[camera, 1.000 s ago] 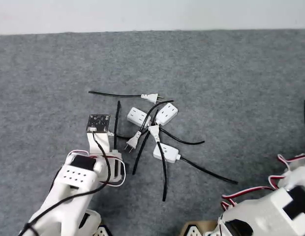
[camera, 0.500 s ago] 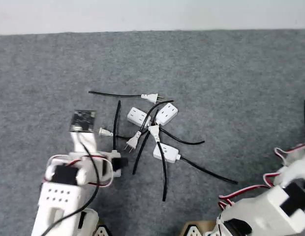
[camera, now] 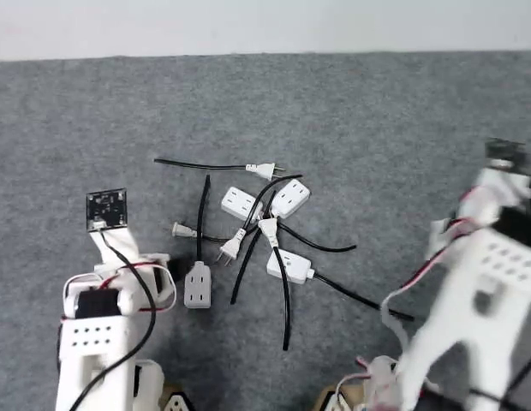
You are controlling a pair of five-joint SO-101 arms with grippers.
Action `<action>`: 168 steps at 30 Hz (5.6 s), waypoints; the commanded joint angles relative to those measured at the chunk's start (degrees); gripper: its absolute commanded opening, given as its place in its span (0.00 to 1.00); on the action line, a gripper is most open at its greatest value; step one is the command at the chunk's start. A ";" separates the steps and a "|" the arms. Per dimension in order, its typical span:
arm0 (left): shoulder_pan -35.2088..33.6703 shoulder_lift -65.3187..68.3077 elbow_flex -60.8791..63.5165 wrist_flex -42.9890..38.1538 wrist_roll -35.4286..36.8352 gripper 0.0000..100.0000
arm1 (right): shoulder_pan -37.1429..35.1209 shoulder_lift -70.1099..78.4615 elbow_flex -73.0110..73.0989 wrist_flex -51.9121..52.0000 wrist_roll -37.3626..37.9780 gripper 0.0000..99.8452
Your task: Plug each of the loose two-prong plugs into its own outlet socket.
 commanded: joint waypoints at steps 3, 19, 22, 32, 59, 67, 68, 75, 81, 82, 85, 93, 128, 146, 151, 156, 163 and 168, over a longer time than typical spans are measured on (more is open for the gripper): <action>-5.36 7.03 -0.66 -8.26 1.49 0.34 | -16.92 -8.48 7.21 0.22 -2.99 0.14; -6.51 11.96 -0.40 -12.22 2.02 0.34 | -54.20 -8.31 16.53 -1.98 -10.02 0.14; -6.51 11.96 -0.40 -12.22 2.02 0.34 | -59.38 -8.31 18.02 -4.35 -12.04 0.14; -6.51 12.13 -0.40 -12.22 2.02 0.34 | -62.90 -8.22 19.78 -7.52 -13.80 0.14; -6.59 12.22 -0.40 -12.31 1.93 0.34 | -61.67 8.92 23.74 -23.96 -21.89 0.01; -6.59 12.22 -0.40 -12.31 1.93 0.34 | -57.98 -9.19 18.55 -14.02 -12.66 0.01; -6.59 12.22 -0.40 -12.31 1.93 0.34 | -57.10 -10.15 15.74 -11.38 -11.69 0.01; -6.59 12.04 -0.31 -12.13 1.93 0.34 | -55.87 -4.44 -4.13 1.45 -11.16 0.01; -6.77 11.87 -0.31 -11.96 2.02 0.34 | -56.13 7.34 -23.56 10.51 -11.16 0.01; -6.77 11.87 -0.31 -11.96 2.02 0.34 | -56.13 10.15 -25.76 11.21 -11.16 0.01; -6.77 11.96 -0.31 -11.96 2.02 0.34 | -56.13 18.59 -29.71 10.15 -10.90 0.01; -6.86 12.13 -0.31 -11.96 2.02 0.34 | -56.22 33.80 -32.00 -8.13 -10.81 0.01; -6.95 12.13 -0.31 -12.13 1.93 0.34 | -57.71 46.64 -20.57 -31.52 -5.89 0.10; -6.95 12.13 -0.31 -11.87 1.93 0.34 | -58.77 35.47 -20.13 -23.08 -31.74 0.01; -5.45 11.78 -0.31 -9.49 -1.05 0.34 | -57.63 28.53 -12.57 -25.63 -38.86 0.01; -2.29 9.76 -0.04 -8.79 -1.58 0.34 | -56.75 19.82 -3.43 -31.08 -40.62 0.01; 9.58 -9.93 4.35 6.24 -1.32 0.34 | -52.44 14.37 0.53 -31.34 -40.09 0.01; 13.98 -12.48 6.11 6.07 -0.88 0.34 | -50.51 15.60 1.23 -30.29 -37.89 0.01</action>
